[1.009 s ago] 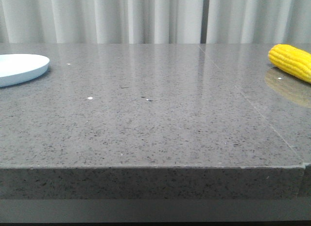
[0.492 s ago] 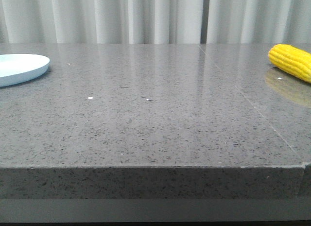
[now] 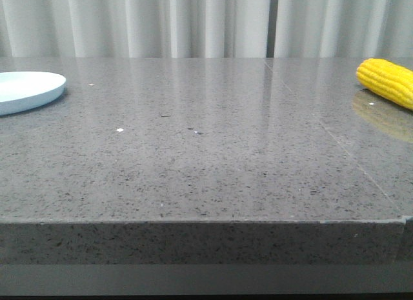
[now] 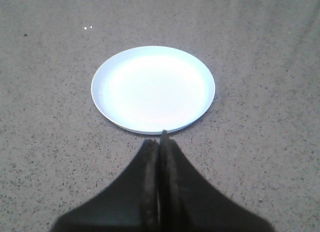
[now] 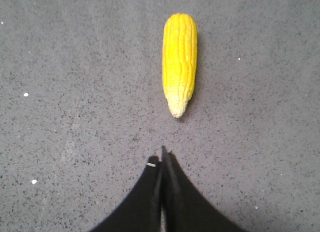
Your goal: Place corn on plate with both arms
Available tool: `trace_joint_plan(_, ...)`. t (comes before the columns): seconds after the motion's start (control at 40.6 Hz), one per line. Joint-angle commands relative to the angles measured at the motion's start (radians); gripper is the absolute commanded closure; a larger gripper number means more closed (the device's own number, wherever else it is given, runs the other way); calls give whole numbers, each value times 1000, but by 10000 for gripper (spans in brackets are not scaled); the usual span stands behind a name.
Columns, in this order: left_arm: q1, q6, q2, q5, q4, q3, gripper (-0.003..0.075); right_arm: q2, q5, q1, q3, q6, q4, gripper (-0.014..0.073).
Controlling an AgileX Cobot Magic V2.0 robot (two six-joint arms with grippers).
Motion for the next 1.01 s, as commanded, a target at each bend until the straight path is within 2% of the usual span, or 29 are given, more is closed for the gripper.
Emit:
trace_joint_plan(0.0,-1,25,25,-54,-3,-26,695,21,-55,0,-25,-4,0,431)
trace_joint_plan(0.074,-1,29,36,-51,-3,-26,552,31,-52,0,-25,-4,0,184)
trace_joint_plan(0.123,-1,29,37,-51,-3,-26,452,38,-51,0,-25,-4,0,66)
trace_joint_plan(0.197,-4,29,40,-42,-3,-29,266,39,-50,0,-25,-4,0,-34)
trace_joint_plan(0.295,-4,29,61,21,0,-71,150,39,-52,0,-25,-4,0,-51)
trace_joint_plan(0.492,-4,29,186,191,58,-223,144,39,-57,0,-25,-4,0,-51)
trace_joint_plan(0.689,31,21,349,219,86,-333,144,39,-57,0,-25,-4,0,-51)
trace_joint_plan(0.836,126,44,493,264,24,-414,144,39,-57,0,-25,-4,0,-51)
trace_joint_plan(0.984,232,205,633,274,-197,-488,155,39,-57,0,-25,-4,0,-51)
